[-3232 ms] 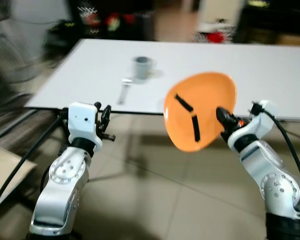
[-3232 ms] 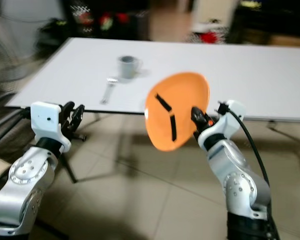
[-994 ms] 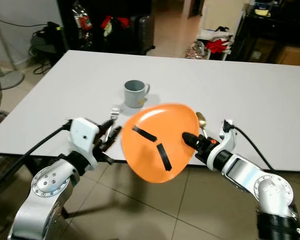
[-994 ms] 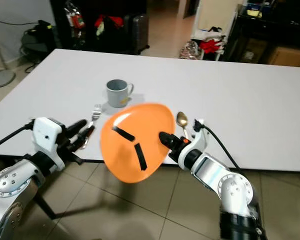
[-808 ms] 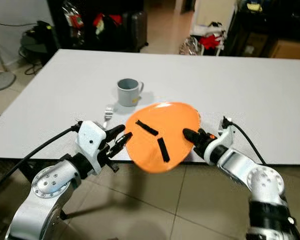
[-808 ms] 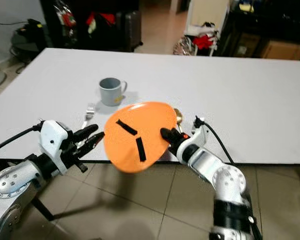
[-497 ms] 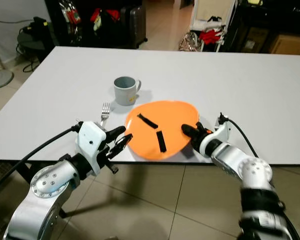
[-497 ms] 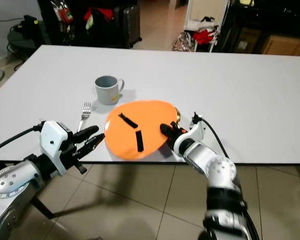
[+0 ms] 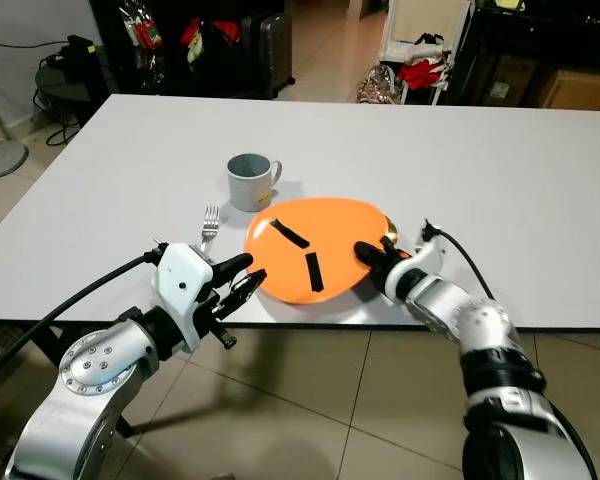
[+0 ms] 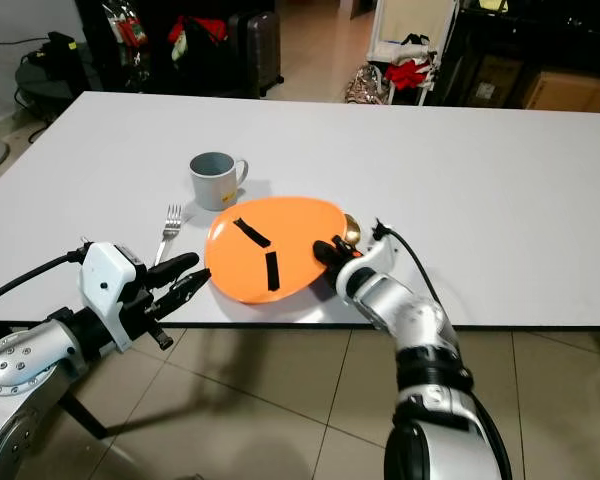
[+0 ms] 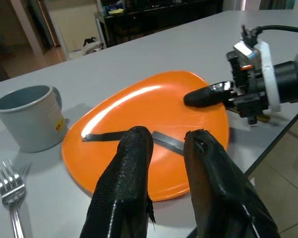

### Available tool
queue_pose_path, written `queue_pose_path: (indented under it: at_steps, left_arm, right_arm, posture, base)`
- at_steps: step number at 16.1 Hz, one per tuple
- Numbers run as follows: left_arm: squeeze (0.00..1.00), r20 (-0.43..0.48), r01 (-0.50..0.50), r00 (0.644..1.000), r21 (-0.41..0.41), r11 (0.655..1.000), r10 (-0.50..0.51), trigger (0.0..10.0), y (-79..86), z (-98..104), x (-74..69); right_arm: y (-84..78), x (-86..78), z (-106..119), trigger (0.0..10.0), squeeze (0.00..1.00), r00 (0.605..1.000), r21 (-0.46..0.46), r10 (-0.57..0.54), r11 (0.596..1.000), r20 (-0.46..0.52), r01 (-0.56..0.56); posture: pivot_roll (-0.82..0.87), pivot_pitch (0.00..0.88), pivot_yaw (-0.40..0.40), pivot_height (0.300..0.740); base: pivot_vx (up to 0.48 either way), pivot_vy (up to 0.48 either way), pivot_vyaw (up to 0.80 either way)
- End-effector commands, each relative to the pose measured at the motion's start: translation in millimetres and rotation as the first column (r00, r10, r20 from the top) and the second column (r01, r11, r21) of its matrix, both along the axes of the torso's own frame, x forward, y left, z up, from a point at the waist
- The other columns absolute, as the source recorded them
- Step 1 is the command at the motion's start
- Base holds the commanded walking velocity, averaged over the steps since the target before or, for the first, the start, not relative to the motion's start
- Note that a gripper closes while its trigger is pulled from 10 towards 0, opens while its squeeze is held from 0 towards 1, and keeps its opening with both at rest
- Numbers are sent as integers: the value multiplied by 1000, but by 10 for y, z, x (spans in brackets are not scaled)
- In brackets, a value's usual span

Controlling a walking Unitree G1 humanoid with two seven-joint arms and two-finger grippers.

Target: Setting the table

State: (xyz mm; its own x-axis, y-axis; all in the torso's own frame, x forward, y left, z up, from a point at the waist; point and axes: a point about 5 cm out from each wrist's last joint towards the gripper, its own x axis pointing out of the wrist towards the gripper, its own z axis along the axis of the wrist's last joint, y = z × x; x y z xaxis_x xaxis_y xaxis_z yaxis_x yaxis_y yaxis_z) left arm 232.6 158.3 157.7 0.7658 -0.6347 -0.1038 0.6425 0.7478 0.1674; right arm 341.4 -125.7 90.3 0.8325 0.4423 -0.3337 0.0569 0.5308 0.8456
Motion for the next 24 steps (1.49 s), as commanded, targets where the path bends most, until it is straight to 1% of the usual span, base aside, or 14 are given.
queue_pose_path:
  at_steps: [1,5,6,10,11,14,15,16,17,18,19,23,24]
  left_arm:
    - [0,9,8,1000,2,1000,-8,10000,5,33,17]
    - [0,13,11,1000,5,1000,-12,10000,0,39,28]
    - [0,15,13,1000,6,1000,-14,10000,-2,42,34]
    - [0,20,15,1000,8,1000,-15,10000,-3,49,38]
    - [0,21,19,1000,8,1000,-19,10000,-13,54,34]
    - [0,19,26,999,3,1000,-26,10000,-31,50,29]
    - [0,9,34,999,0,999,-34,10000,-50,36,18]
    - [0,0,39,999,-2,999,-39,10000,-63,20,7]
    - [0,-1,39,999,-2,999,-39,10000,-66,16,5]
    - [0,-1,38,999,-5,999,-38,10000,-71,15,6]
    - [0,-4,36,999,-5,999,-36,10000,-72,8,8]
    - [0,-13,19,1000,0,1000,-19,10000,-54,-18,12]
    - [0,-15,18,1000,2,1000,-18,10000,-51,-23,12]
  right_arm:
    - [26,0,-56,10000,0,1000,-53,10,999,-17,-11]
    - [144,64,-68,10000,0,1000,-42,7,999,-8,-7]
    - [203,73,-80,10000,0,1000,-50,25,998,-6,-25]
    - [304,57,-142,10000,0,998,-58,67,996,-21,-68]
    - [320,63,-159,10000,0,998,-78,65,995,-24,-66]
    - [285,77,-171,10000,0,999,-77,28,997,-34,-31]
    - [246,83,-181,10000,0,999,-74,10,997,-41,-13]
    - [214,79,-199,10000,314,999,-78,0,997,-49,-4]
    - [203,73,-216,10000,722,999,-82,-1,997,-54,-4]
    - [194,68,-228,10000,973,998,-83,-2,997,-57,-3]
    - [186,63,-237,10000,1000,998,-86,-3,996,-60,-2]
    - [145,65,-246,10000,1000,998,-92,-10,996,-61,4]
    - [132,65,-251,10000,1000,998,-109,-6,994,-61,0]
  posture:
    - [1,6,6,740]
    - [4,2,9,740]
    - [7,0,7,740]
    - [13,0,4,740]
    - [13,0,4,740]
    - [13,0,0,740]
    - [9,0,0,740]
    - [7,0,1,740]
    - [5,0,1,740]
    - [4,0,1,740]
    - [3,0,1,740]
    - [-2,0,1,740]
    - [-2,0,1,740]
  base:
    - [0,0,0]
    - [0,0,0]
    - [0,0,0]
    - [0,0,0]
    - [0,0,0]
    - [0,0,0]
    - [0,0,0]
    - [0,0,0]
    - [0,0,0]
    - [0,0,0]
    - [0,0,0]
    - [0,0,0]
    - [0,0,0]
